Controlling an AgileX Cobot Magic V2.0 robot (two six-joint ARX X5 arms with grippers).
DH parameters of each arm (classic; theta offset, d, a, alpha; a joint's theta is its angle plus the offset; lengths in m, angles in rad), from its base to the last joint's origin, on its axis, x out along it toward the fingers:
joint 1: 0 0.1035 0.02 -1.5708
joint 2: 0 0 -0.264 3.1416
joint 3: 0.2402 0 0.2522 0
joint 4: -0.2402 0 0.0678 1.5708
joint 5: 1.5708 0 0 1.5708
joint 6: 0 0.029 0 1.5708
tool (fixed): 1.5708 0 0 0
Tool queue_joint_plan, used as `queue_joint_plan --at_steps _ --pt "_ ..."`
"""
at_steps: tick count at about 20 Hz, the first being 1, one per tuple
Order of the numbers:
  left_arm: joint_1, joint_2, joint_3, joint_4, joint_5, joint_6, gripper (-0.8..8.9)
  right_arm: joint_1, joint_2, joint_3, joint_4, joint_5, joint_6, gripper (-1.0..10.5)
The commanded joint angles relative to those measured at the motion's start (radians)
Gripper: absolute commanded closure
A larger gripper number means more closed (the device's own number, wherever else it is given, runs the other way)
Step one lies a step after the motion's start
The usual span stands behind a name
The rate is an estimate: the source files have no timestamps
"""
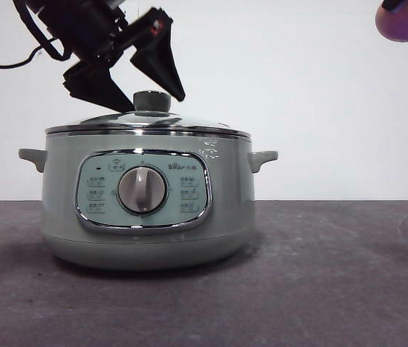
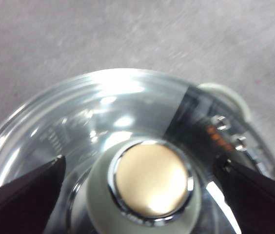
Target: Pick up the egg,open the lid,put the egg in the pot,close the lid
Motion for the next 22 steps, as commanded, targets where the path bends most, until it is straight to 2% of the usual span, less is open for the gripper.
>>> queue_joint_plan --at_steps 1,3,5,7,11,18,22 --pt "-0.005 0.005 0.000 0.002 -0.013 -0.004 2.65 0.002 -0.002 0.000 0.007 -0.002 -0.005 9.6" --pt "-0.005 0.005 0.000 -0.006 -0.010 -0.005 4.63 0.002 -0.002 0.000 0.008 -0.001 -0.005 9.6" --pt "-0.005 0.005 0.000 -0.019 -0.010 -0.004 6.20 0.002 -0.002 0.000 0.010 0.000 -0.005 9.6" --pt "-0.005 0.005 0.000 -0.018 -0.006 -0.005 7.11 0.002 -0.002 0.000 0.014 0.000 -0.005 9.6" --pt "-0.005 0.003 0.000 -0.018 -0.004 -0.006 8.26 0.002 -0.001 0.000 0.013 -0.001 -0.005 9.6" --pt "-0.005 -0.033 0.003 -0.019 -0.004 -0.006 8.22 0.002 -0.001 0.000 0.014 -0.001 -0.005 9.6" --pt "-0.005 -0.058 0.070 -0.078 -0.005 -0.006 8.22 0.002 -0.001 0.000 0.018 -0.002 -0.005 9.6"
